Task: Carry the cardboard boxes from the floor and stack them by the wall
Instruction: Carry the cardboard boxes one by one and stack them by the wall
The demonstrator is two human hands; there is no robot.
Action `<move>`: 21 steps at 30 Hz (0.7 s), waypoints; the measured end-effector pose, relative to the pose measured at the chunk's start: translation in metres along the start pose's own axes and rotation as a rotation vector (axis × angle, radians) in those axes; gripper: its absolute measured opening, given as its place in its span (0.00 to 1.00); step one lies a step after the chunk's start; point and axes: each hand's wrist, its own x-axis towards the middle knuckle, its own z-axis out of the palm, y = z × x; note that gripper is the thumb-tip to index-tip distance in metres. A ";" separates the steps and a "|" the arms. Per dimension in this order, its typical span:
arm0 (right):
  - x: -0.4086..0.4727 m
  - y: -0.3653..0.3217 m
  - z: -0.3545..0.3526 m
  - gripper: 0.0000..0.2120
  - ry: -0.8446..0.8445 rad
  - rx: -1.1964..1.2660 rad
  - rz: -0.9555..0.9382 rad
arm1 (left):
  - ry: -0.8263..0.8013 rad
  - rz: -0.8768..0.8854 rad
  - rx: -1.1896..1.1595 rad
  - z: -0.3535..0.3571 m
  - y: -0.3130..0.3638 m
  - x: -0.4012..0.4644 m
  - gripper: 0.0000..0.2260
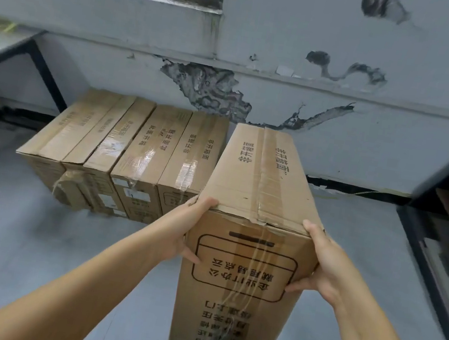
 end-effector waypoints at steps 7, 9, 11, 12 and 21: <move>0.157 -0.096 -0.013 0.18 -0.049 -0.086 0.062 | 0.131 -0.083 -0.097 0.053 0.070 0.133 0.08; 0.198 -0.113 -0.015 0.18 -0.076 -0.109 0.077 | 0.151 -0.104 -0.112 0.061 0.081 0.167 0.09; 0.239 -0.125 -0.011 0.19 -0.083 -0.110 0.072 | 0.154 -0.103 -0.123 0.065 0.093 0.206 0.10; 0.262 -0.129 -0.007 0.19 -0.075 -0.107 0.065 | 0.156 -0.102 -0.129 0.064 0.098 0.228 0.11; 0.431 -0.019 0.019 0.25 -0.068 -0.148 0.069 | 0.216 -0.091 -0.111 0.045 -0.012 0.406 0.17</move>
